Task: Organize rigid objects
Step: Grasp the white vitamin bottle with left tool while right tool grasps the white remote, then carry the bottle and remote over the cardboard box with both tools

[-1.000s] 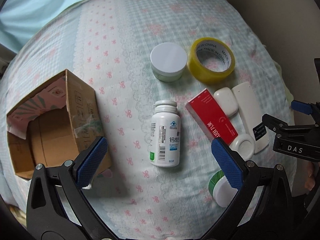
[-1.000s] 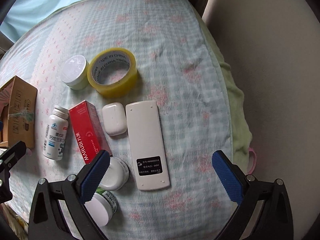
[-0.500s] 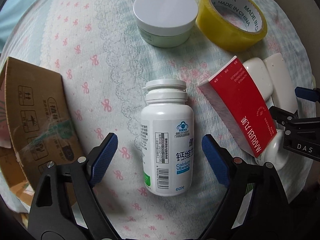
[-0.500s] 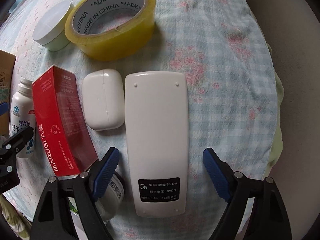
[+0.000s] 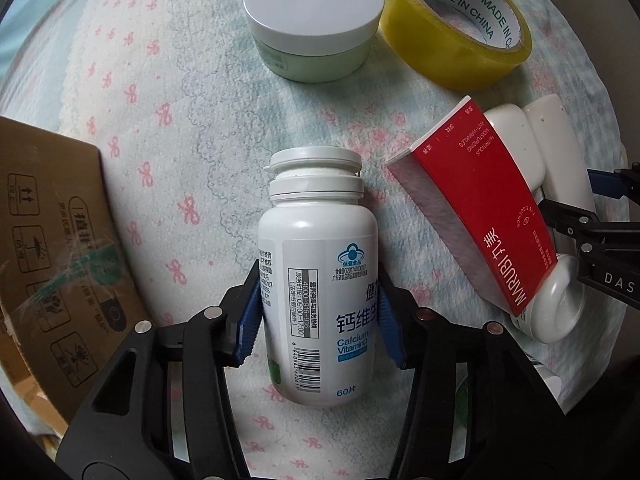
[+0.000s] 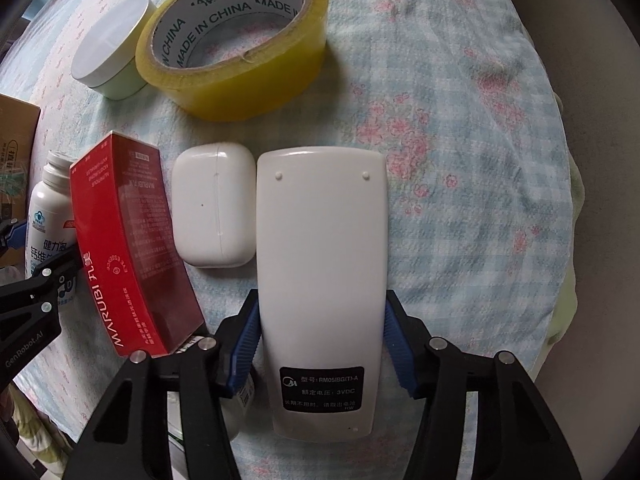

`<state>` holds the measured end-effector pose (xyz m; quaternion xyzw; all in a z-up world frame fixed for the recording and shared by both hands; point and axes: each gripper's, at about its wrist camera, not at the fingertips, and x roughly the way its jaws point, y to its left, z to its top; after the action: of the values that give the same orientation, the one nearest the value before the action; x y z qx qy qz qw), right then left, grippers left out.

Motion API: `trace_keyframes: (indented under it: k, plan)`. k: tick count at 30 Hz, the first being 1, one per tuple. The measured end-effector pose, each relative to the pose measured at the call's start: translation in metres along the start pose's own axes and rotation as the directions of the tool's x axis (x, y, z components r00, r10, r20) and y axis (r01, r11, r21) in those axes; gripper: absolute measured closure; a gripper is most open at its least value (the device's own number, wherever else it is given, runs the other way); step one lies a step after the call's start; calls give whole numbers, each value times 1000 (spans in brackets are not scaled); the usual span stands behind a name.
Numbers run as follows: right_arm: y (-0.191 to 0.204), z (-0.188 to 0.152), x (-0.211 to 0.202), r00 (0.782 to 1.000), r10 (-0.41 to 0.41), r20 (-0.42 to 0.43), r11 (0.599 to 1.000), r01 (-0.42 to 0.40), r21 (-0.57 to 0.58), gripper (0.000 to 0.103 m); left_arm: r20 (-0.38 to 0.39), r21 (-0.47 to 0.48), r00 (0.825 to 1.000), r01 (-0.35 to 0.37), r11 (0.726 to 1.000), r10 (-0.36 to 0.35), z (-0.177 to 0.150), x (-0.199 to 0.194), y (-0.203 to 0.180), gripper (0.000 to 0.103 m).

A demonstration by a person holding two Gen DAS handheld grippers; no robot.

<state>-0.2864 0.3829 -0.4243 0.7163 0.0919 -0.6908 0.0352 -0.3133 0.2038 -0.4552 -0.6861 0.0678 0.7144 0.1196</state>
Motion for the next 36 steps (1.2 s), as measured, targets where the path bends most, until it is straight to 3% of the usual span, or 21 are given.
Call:
trace_keyframes:
  k: [13, 20, 23, 30, 36]
  plan:
    - [-10, -16, -46, 997, 12, 73, 997, -18, 76, 50, 72, -60, 997, 35, 998, -31, -4, -42, 14, 57]
    - [-14, -19, -96, 991, 1, 132, 995, -13, 95, 50, 146, -91, 989, 50, 995, -37, -11, -89, 29, 57]
    - [-8, -21, -127, 986, -8, 164, 996, -6, 84, 50, 185, -116, 982, 59, 992, -37, 5, -106, 41, 57]
    - [29, 18, -137, 965, -8, 260, 999, -5, 50, 50, 303, -147, 953, 49, 988, -2, -26, -183, 75, 57]
    - [84, 21, -204, 937, 16, 348, 1000, -24, 19, 50, 408, -148, 913, 35, 988, 29, -52, -249, 141, 57]
